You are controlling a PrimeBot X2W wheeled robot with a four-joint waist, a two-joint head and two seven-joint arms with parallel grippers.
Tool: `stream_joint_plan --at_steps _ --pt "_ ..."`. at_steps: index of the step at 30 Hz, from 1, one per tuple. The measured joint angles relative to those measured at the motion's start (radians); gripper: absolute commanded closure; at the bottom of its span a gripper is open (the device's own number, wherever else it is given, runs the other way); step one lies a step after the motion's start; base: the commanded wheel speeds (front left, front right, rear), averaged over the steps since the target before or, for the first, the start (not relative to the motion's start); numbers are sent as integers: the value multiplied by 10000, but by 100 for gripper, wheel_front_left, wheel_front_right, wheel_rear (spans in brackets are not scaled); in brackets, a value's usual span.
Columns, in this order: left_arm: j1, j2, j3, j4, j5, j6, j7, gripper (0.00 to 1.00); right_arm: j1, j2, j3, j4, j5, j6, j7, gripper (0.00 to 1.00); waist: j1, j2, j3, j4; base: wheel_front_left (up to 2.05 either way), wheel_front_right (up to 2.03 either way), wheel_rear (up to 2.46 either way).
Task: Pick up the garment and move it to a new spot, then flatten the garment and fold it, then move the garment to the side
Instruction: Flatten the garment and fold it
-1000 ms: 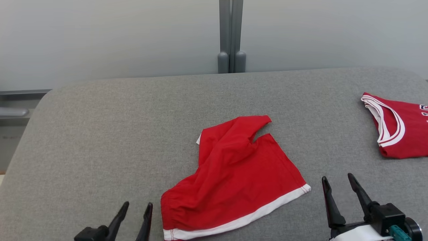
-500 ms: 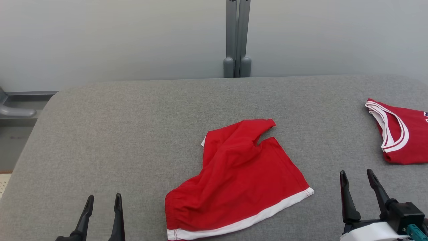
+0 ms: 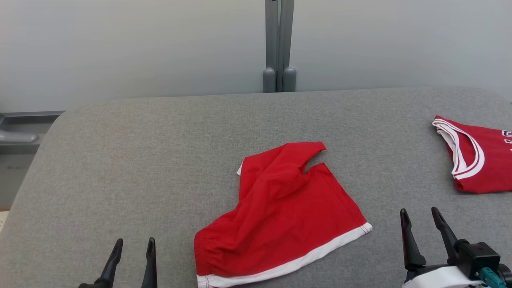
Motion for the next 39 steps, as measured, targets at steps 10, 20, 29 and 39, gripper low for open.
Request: stream_joint_plan --at_steps 10,20,29,39 --pt "257 648 -692 1101 -738 -2 2288 0 -1197 -339 1089 1371 -211 -4 1137 0 0 0 9 -6 0 0 0" --pt "556 1051 -2512 -1179 -2399 -17 5758 0 -2389 -853 1611 3599 -874 0 3455 0 0 0 224 366 0 0 0" --pt "177 1124 -2824 -656 -2878 -17 5676 0 -3260 -750 1778 5095 -1026 0 3252 0 0 0 522 488 0 0 0" --pt "-364 1237 -3010 194 -3281 -17 5290 0 -3655 -819 1981 5816 -1049 0 2899 0 0 0 573 361 0 0 0"
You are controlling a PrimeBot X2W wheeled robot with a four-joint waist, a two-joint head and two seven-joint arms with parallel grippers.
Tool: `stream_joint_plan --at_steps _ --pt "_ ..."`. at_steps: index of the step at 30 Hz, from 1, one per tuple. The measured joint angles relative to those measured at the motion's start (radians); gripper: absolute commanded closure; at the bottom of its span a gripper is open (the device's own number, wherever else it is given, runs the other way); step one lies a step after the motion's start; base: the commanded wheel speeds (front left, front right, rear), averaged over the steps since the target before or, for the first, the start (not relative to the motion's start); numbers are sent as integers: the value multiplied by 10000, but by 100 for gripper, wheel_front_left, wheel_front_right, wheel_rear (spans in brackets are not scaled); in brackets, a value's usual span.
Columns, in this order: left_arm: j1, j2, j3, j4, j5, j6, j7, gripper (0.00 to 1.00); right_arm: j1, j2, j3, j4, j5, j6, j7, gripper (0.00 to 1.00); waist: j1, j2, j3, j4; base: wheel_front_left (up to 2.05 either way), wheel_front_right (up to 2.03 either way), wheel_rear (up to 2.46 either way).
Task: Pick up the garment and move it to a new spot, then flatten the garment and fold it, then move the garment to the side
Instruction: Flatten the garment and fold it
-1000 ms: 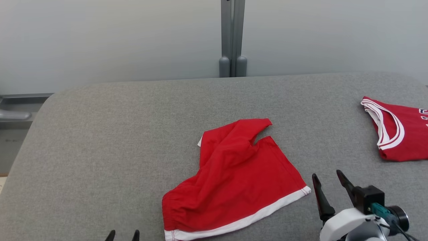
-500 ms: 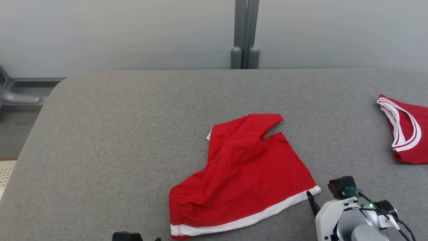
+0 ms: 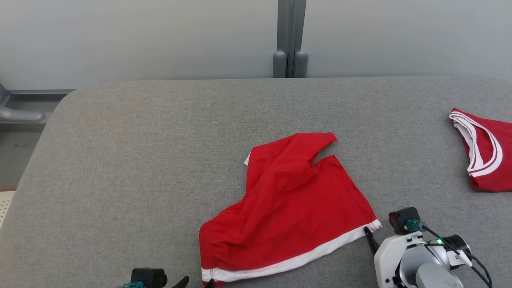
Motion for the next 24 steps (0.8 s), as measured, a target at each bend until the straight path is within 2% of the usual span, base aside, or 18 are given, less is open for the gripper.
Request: stream_joint_plan --at_steps 9,10,11,12,13,16,20,24 --pt "-669 113 -500 861 -583 0 -299 0 -393 33 391 451 88 0 -27 0 0 0 89 -133 0 0 0" --pt "-770 136 -598 951 -639 0 -324 22 -464 36 453 554 157 0 40 0 0 0 108 -143 0 0 0" --pt "-860 159 -717 1022 -715 0 -357 51 -524 48 558 644 211 0 102 8 0 0 122 -148 0 0 0" --pt "-938 165 -790 1072 -807 0 -466 95 -580 75 610 736 345 0 151 84 0 0 137 -152 0 0 0" --pt "-1011 165 -817 1141 -857 0 -543 100 -624 98 648 825 474 0 173 100 0 0 146 -156 0 0 0" --pt "-1197 284 -1047 1287 -978 0 -702 100 -769 142 922 1011 882 4 247 100 0 0 157 -163 0 0 0" --pt "-1275 510 -1313 1191 -1137 0 -846 100 -787 153 694 918 1641 4 -86 100 0 0 100 -172 0 0 0" --pt "-1285 859 -1381 134 -1448 0 -1001 100 -683 228 401 -313 3112 0 -307 100 0 0 21 -201 0 0 0"
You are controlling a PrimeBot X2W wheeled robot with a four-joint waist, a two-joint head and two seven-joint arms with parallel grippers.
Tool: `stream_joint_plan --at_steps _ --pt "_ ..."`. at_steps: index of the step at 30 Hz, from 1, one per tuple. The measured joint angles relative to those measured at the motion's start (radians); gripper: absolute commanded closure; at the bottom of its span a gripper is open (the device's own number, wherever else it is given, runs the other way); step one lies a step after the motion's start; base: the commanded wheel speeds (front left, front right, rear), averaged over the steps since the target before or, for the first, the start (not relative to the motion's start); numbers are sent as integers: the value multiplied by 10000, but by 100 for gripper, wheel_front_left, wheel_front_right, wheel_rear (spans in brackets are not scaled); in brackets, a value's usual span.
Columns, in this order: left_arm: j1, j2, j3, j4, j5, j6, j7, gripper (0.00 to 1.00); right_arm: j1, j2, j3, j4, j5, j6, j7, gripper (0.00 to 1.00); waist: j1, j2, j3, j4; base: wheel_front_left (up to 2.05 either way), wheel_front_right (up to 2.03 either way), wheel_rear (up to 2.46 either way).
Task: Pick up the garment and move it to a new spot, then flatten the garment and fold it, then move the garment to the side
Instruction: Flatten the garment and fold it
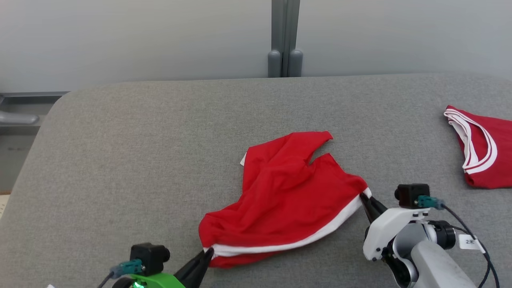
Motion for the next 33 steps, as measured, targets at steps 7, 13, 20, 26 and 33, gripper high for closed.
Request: stream_joint_plan --at_steps 7,13,20,26,33 --pt "250 639 767 -4125 -754 190 198 100 1332 -464 -1145 -5202 3210 -8 884 100 0 0 -55 -306 0 0 0" --pt "-707 1191 1494 -7327 -1597 525 1434 100 1396 -276 -2727 -10236 4265 -10 2692 100 0 0 207 -694 0 0 0" --pt "-5212 1685 2098 -6422 -2963 784 3824 100 -2774 182 -3231 -10460 3471 -10 4878 100 0 0 1106 -1064 0 0 0" --pt "-9189 1151 1939 -2757 -2485 731 4086 100 -6619 546 -3243 -7177 1864 -10 4736 100 1 1 2207 -1362 0 0 0" --pt "-12601 291 1636 1496 -552 161 671 100 -10054 581 -3014 -3062 1737 -10 2069 100 2 0 3565 -1688 0 0 0"
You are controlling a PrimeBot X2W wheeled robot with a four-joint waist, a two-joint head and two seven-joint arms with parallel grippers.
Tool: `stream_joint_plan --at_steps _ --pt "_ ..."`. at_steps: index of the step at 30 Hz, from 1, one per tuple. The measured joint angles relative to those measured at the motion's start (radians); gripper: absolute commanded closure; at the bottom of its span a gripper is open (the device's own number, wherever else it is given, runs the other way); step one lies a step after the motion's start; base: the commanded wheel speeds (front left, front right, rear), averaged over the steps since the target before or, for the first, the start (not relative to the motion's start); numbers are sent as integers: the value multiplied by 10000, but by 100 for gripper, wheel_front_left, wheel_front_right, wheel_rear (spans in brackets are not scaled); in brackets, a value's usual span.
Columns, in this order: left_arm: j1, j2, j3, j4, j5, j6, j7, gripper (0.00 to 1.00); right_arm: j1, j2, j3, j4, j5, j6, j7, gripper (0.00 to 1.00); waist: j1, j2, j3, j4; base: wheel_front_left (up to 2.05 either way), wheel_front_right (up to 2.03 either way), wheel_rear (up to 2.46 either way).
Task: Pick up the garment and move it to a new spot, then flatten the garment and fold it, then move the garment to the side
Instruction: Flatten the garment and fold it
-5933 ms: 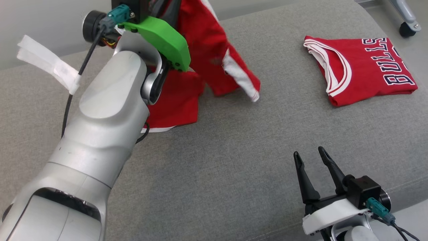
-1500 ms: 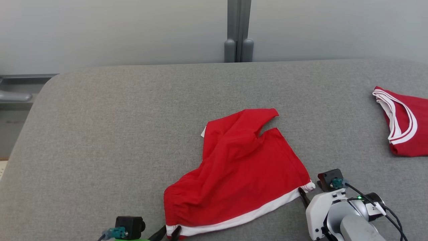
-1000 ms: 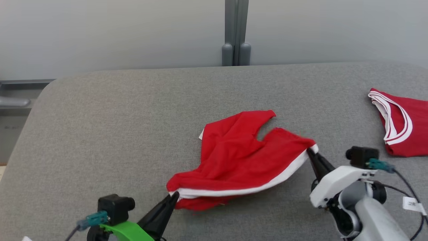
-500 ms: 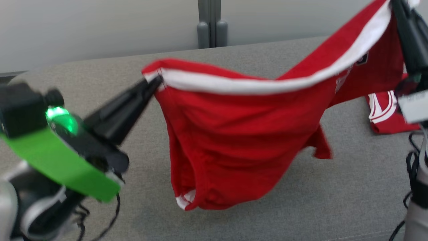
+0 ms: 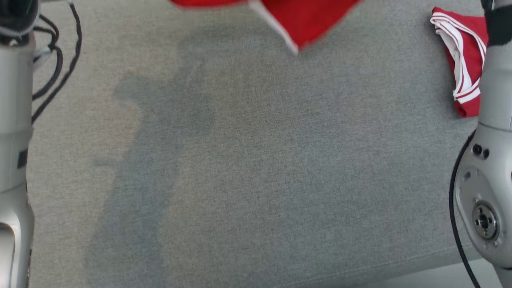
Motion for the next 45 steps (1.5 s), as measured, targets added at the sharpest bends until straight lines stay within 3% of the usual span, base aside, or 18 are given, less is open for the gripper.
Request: stream_joint_plan --at_steps 3,6,12,17,22,25,32,38,45 --pt "-819 -63 -489 1208 616 -100 -1735 100 -760 -10 416 1229 138 0 -1223 100 0 0 531 -153 0 0 0" --pt "-799 -69 -1195 2011 453 -130 -2794 100 -613 -10 1030 2102 347 0 -1804 100 1 0 910 -290 0 0 0" --pt "1364 382 -3352 2280 -731 -144 -4171 100 2049 -2 2109 2286 849 0 -2520 100 1 0 1067 -446 0 0 0" --pt "4025 874 -4510 1685 -1256 -144 -4824 100 5533 -560 2476 1275 874 0 -2861 100 1 0 700 -411 0 0 0" --pt "7350 951 -4840 736 -1373 -144 -4930 100 9578 -1400 1889 -155 1012 12 -2926 100 -1 0 -27 -279 0 0 0" --pt "9272 922 -4539 96 -1321 130 -4932 100 11971 -1442 1335 -1097 1024 15 -2683 100 -3 0 -609 -149 0 0 0" --pt "13061 717 -3894 -1816 -1340 1091 -4930 100 16565 -692 134 -4303 1174 25 -1519 100 -4 0 -2022 298 0 0 0" --pt "13519 506 -3917 -2773 -1532 1118 -4702 100 16340 -458 -834 -5647 999 13 -529 100 -3 0 -2560 837 0 0 0" --pt "12385 -107 -3893 -3095 -2456 836 -3682 100 13648 -562 -734 -5016 499 8 602 100 -3 0 -2467 1376 0 0 0"
